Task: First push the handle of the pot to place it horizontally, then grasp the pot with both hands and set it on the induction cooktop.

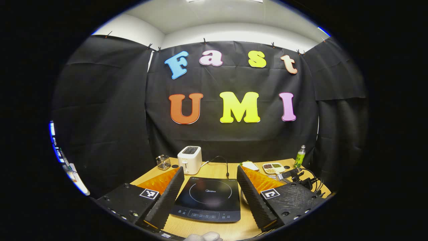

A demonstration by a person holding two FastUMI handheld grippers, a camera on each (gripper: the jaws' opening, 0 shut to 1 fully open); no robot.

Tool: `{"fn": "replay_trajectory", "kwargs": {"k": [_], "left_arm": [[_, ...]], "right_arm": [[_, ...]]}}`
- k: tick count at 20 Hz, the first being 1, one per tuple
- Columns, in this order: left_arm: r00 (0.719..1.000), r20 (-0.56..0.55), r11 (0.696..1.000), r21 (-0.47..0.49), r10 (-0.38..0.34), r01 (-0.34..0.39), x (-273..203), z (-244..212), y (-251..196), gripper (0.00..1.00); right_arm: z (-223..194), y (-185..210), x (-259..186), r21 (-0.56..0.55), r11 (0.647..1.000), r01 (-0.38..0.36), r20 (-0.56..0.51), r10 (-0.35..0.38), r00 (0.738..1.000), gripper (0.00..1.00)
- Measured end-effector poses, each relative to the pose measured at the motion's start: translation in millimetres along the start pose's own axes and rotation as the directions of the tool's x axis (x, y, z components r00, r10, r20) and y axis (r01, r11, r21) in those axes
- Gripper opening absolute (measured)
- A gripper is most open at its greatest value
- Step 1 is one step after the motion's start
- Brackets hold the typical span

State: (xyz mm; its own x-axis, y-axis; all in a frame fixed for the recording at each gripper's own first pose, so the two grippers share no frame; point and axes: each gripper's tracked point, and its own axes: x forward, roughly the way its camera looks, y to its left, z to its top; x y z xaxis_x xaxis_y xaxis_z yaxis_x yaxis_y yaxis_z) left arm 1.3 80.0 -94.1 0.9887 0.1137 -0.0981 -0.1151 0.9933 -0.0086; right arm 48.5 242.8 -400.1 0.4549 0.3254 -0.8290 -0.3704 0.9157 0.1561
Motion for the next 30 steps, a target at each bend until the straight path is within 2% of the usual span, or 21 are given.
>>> {"fn": "replay_trajectory", "kwargs": {"k": [1, 7, 8, 9, 14, 15, 17, 19, 26, 27, 28, 30], "left_arm": [[1.0, 0.0, 1.0, 0.001, -0.004, 0.004, 1, 1, -2, 0.95], [1.0, 0.004, 1.0, 0.0, -0.023, 0.023, 12, -2, -14, 0.95], [1.0, 0.003, 1.0, -0.002, -0.028, 0.028, 13, -2, -17, 0.95], [1.0, 0.003, 1.0, -0.004, -0.031, 0.031, 15, -3, -19, 0.95], [0.999, 0.006, 0.999, 0.004, -0.035, 0.035, 24, -6, -29, 0.94], [0.999, 0.005, 0.999, 0.005, -0.035, 0.035, 26, -7, -31, 0.95], [0.999, 0.001, 0.999, 0.005, -0.035, 0.035, 30, -8, -36, 0.94], [0.999, 0.0, 0.999, 0.005, -0.033, 0.033, 34, -8, -41, 0.95], [1.0, -0.014, 1.0, 0.007, -0.006, 0.006, 44, -13, -54, 0.95], [1.0, -0.017, 1.0, 0.007, -0.001, 0.001, 44, -14, -57, 0.95], [1.0, -0.019, 1.0, 0.007, 0.004, -0.004, 45, -15, -60, 0.95], [1.0, -0.025, 1.0, 0.006, 0.016, -0.016, 46, -16, -64, 0.95]], "right_arm": [[-2, -6, 0, 0.007, 1.0, 0.005, -0.004, -0.005, 1.0, 0.0], [-8, -41, -6, 0.033, 0.999, 0.043, -0.008, -0.043, 0.999, 0.0], [-8, -47, -7, 0.035, 0.998, 0.05, -0.009, -0.049, 0.999, 0.04], [-8, -54, -7, 0.039, 0.998, 0.055, -0.01, -0.055, 0.998, 0.0], [-5, -85, -10, 0.049, 0.996, 0.08, -0.013, -0.079, 0.997, 0.0], [-5, -91, -8, 0.049, 0.995, 0.087, -0.014, -0.087, 0.996, 0.04], [-4, -103, -9, 0.051, 0.994, 0.094, -0.018, -0.094, 0.995, 0.0], [-2, -114, -8, 0.051, 0.994, 0.101, -0.023, -0.1, 0.995, 0.04], [7, -151, -7, 0.01, 0.994, 0.11, -0.04, -0.109, 0.993, 0.04], [7, -155, -7, -0.008, 0.994, 0.11, -0.045, -0.111, 0.993, 0.0], [9, -161, -6, -0.028, 0.994, 0.11, -0.049, -0.111, 0.993, 0.04], [15, -173, -5, -0.056, 0.992, 0.111, -0.054, -0.114, 0.992, 0.04]]}}
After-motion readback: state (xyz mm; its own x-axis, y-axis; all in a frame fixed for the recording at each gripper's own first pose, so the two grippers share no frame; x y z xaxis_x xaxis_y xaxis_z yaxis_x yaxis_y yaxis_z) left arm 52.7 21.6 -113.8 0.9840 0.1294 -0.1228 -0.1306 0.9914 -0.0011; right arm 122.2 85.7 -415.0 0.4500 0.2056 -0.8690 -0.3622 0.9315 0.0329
